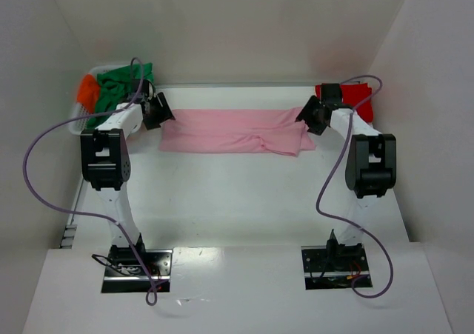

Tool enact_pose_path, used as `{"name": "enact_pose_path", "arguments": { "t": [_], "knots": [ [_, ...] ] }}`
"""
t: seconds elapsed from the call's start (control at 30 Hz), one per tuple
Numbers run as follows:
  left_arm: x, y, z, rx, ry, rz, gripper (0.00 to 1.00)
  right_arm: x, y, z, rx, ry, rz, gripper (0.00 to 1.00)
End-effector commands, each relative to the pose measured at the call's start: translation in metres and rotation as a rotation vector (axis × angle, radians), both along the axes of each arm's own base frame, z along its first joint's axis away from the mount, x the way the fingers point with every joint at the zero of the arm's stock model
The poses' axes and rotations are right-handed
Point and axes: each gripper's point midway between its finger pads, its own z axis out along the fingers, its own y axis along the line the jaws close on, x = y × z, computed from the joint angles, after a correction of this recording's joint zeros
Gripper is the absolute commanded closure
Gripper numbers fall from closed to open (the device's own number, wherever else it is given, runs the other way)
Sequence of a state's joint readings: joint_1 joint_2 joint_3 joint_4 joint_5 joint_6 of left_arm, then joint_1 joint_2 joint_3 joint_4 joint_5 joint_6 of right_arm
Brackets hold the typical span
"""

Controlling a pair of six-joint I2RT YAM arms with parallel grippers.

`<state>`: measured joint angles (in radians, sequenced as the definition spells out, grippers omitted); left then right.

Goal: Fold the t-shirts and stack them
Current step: Fold the other side of the tshirt into a rectangle

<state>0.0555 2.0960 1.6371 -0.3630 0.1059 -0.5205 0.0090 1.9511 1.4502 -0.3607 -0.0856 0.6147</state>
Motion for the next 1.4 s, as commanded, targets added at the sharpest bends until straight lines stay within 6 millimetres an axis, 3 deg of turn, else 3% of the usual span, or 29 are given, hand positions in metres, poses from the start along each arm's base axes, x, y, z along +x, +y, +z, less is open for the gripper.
{"name": "enact_pose_path", "arguments": {
  "t": [0.0, 0.07, 0.27, 0.53, 0.57, 0.63, 0.7, 0.77, 0.87, 1.13, 1.23, 1.37],
  "knots": [
    [-0.012, -0.014, 0.034, -0.012, -0.079, -0.069, 0.26, -0.036, 0.010, 0.016, 0.067, -0.018, 0.038, 0.32],
    [-0.020, -0.019, 0.022, -0.014, -0.049, -0.078, 0.24, -0.048, 0.015, 0.011, 0.092, -0.004, 0.048, 0.34],
    [-0.029, -0.018, 0.016, -0.009, -0.028, -0.072, 0.24, -0.075, 0.017, -0.009, 0.104, 0.047, 0.054, 0.35],
    [-0.033, -0.020, 0.004, -0.021, 0.000, -0.081, 0.26, -0.078, 0.038, -0.028, 0.125, 0.080, 0.108, 0.39],
    [-0.032, -0.018, 0.004, -0.011, 0.001, -0.072, 0.26, -0.079, 0.039, -0.031, 0.132, 0.091, 0.113, 0.46],
    [-0.029, -0.012, 0.006, 0.017, -0.006, -0.050, 0.26, -0.077, 0.040, -0.034, 0.138, 0.091, 0.106, 0.52],
    [-0.031, -0.010, 0.003, 0.051, 0.003, -0.043, 0.27, -0.075, 0.040, -0.035, 0.138, 0.093, 0.106, 0.69],
    [-0.030, -0.002, 0.002, 0.091, 0.005, -0.022, 0.27, -0.073, 0.041, -0.031, 0.145, 0.090, 0.112, 0.77],
    [-0.029, -0.006, 0.004, 0.129, 0.004, -0.028, 0.27, -0.070, 0.044, -0.027, 0.163, 0.083, 0.104, 0.86],
    [-0.022, -0.022, 0.005, 0.160, -0.008, -0.069, 0.27, -0.057, 0.044, -0.008, 0.163, 0.048, 0.107, 0.86],
    [-0.022, -0.021, 0.007, 0.167, -0.008, -0.063, 0.27, -0.069, 0.039, -0.017, 0.137, 0.092, 0.093, 0.62],
    [-0.020, -0.026, 0.010, 0.167, -0.018, -0.072, 0.24, -0.088, 0.031, -0.029, 0.103, 0.141, 0.064, 0.48]
  ]
}}
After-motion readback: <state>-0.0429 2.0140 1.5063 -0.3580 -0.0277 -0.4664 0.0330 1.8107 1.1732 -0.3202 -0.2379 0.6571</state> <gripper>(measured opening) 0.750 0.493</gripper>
